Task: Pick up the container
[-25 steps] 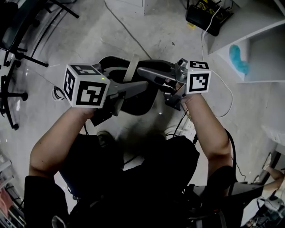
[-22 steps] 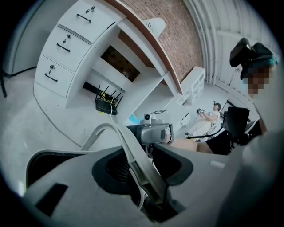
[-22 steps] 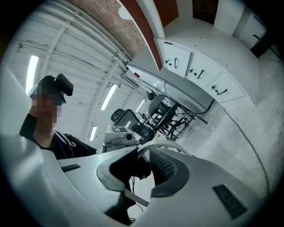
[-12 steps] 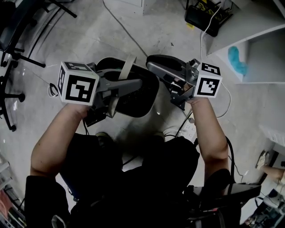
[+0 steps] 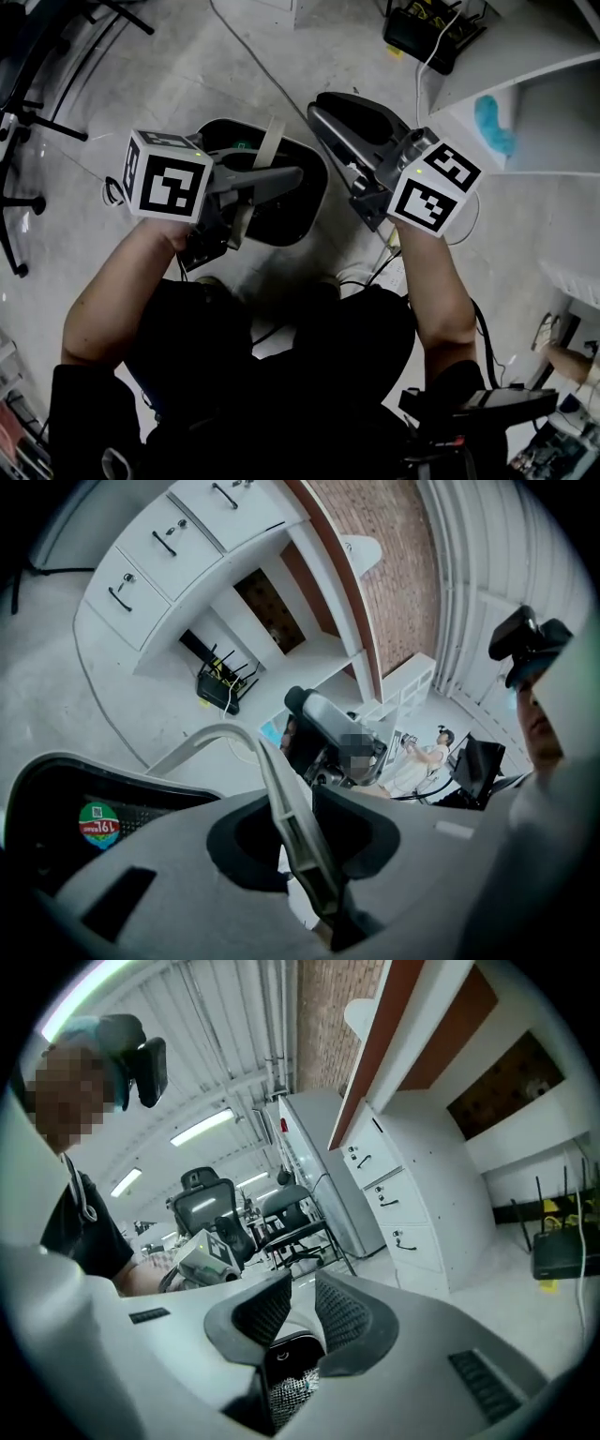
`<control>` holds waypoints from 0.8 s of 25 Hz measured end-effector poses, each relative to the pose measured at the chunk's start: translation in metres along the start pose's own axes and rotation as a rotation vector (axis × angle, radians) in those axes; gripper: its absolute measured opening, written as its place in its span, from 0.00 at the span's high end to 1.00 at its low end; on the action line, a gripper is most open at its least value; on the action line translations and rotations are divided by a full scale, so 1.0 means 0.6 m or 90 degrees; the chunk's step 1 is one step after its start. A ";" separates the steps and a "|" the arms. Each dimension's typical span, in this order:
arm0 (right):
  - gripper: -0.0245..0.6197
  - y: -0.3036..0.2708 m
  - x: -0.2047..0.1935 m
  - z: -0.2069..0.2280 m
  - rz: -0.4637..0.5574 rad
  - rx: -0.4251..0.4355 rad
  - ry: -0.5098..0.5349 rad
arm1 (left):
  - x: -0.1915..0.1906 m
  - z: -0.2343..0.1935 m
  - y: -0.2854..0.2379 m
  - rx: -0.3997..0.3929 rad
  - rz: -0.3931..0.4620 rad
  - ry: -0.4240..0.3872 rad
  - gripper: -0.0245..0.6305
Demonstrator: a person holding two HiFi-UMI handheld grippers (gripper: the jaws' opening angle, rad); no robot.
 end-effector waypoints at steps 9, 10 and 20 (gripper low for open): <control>0.86 -0.009 0.002 0.005 0.039 -0.060 0.062 | 0.004 -0.014 0.052 -0.028 0.019 0.051 0.85; 0.86 -0.007 0.003 0.005 0.047 -0.062 0.066 | 0.004 -0.014 0.053 -0.028 0.018 0.055 0.85; 0.92 -0.012 0.004 0.002 0.009 -0.106 0.083 | 0.008 -0.019 0.058 -0.042 0.054 0.097 0.87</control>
Point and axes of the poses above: the fingertips, and each gripper's own axes: y backward along the fingers, z to its right, x out of its top, the point moved 3 cm from there along y, backward along the fingers
